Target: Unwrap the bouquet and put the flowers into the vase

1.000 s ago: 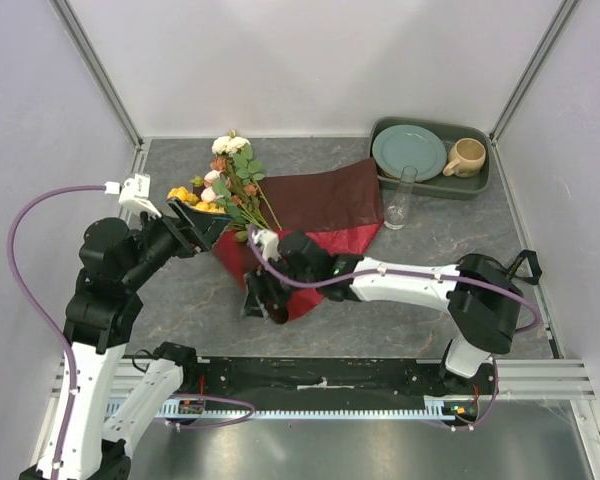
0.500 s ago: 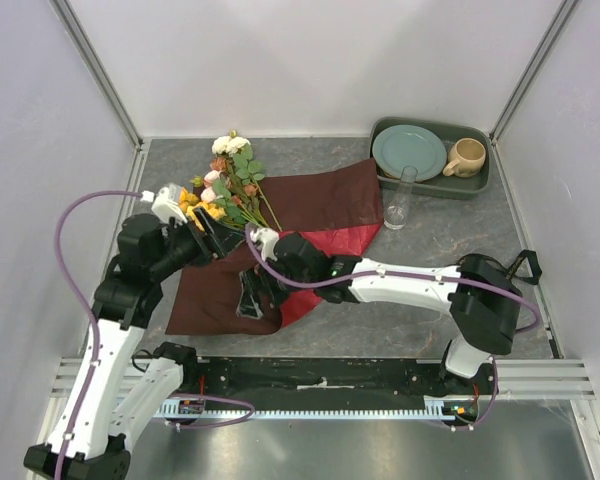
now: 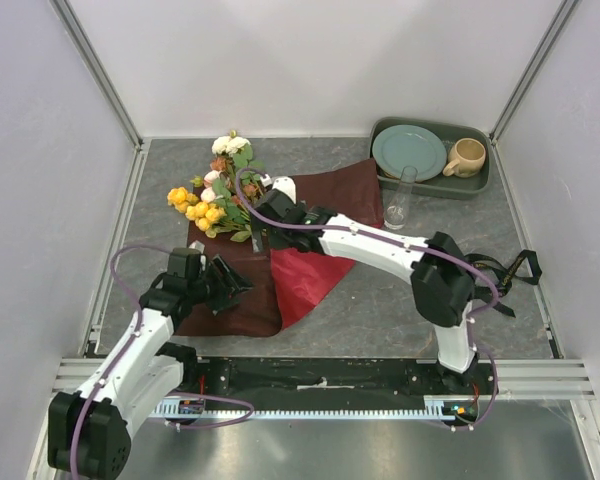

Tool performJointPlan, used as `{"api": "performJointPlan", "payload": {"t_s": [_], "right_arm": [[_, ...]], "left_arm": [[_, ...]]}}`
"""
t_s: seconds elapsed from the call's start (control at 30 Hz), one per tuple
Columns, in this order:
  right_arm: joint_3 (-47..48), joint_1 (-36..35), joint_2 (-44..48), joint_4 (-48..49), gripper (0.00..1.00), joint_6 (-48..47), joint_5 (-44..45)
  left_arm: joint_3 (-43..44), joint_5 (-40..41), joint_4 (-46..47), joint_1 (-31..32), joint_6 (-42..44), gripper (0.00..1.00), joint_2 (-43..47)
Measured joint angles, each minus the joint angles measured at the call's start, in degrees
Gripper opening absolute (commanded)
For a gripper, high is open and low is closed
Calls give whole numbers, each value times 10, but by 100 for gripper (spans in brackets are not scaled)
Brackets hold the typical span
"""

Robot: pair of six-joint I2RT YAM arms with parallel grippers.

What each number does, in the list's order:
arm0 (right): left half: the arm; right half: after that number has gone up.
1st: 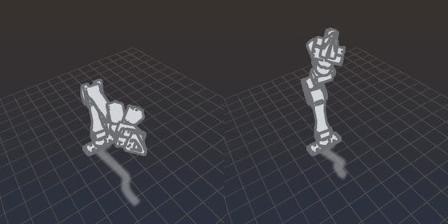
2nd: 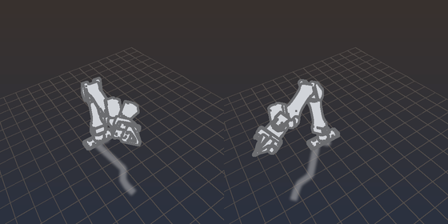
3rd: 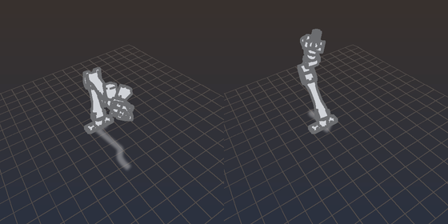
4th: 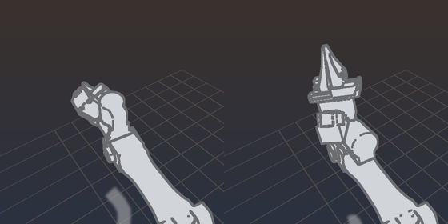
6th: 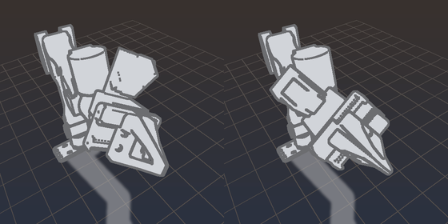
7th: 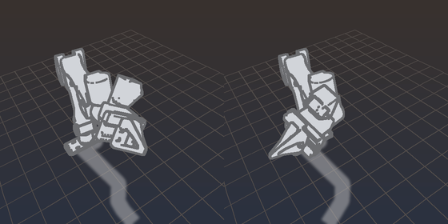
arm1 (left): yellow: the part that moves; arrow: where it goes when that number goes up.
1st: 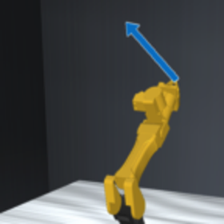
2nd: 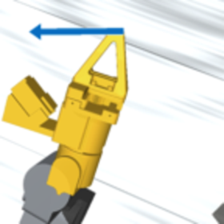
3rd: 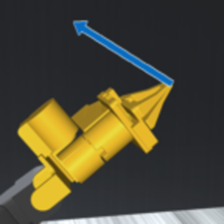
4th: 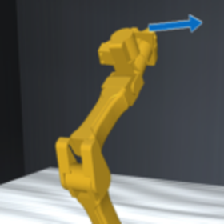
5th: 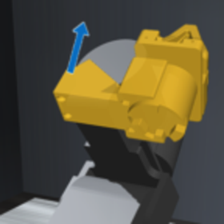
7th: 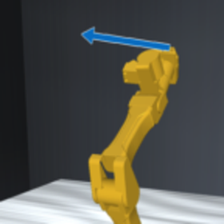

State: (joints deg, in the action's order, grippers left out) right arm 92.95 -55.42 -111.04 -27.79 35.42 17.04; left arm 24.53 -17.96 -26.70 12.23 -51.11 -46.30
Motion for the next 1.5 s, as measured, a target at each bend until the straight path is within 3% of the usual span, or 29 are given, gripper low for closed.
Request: {"api": "performJointPlan", "payload": {"t_s": [0.23, 0.43, 0.6, 0.73, 0.87, 0.97, 1.13, 1.23, 1.5], "right_arm": [[124, -25, -132, -77, 98, 43, 81], [180, -36, -198, -125, 95, 69, 148], [188, -37, -214, -165, 70, 72, 213], [179, -37, -212, -173, 56, 73, 258], [149, -40, -210, -177, 19, 70, 280], [122, -40, -205, -175, 9, 71, 283], [18, -43, -125, -168, 12, 82, 296], [-77, -45, -18, -162, 21, 87, 299], [-316, -53, 265, -120, 25, 95, 246]], "left_arm": [[-93, 14, 50, 0, -60, 63, 1], [-107, 11, 96, 0, -81, 61, -17], [-110, 12, 111, 0, -85, 61, -20], [-114, 13, 115, 0, -87, 60, -16], [-115, 14, 118, 0, -87, 60, -14], [-115, 14, 119, -1, -87, 60, -16], [-115, 12, 131, -2, -88, 59, -27], [-114, 12, 137, -3, -88, 59, -34], [-112, 12, 160, -13, -88, 58, -55]]}}
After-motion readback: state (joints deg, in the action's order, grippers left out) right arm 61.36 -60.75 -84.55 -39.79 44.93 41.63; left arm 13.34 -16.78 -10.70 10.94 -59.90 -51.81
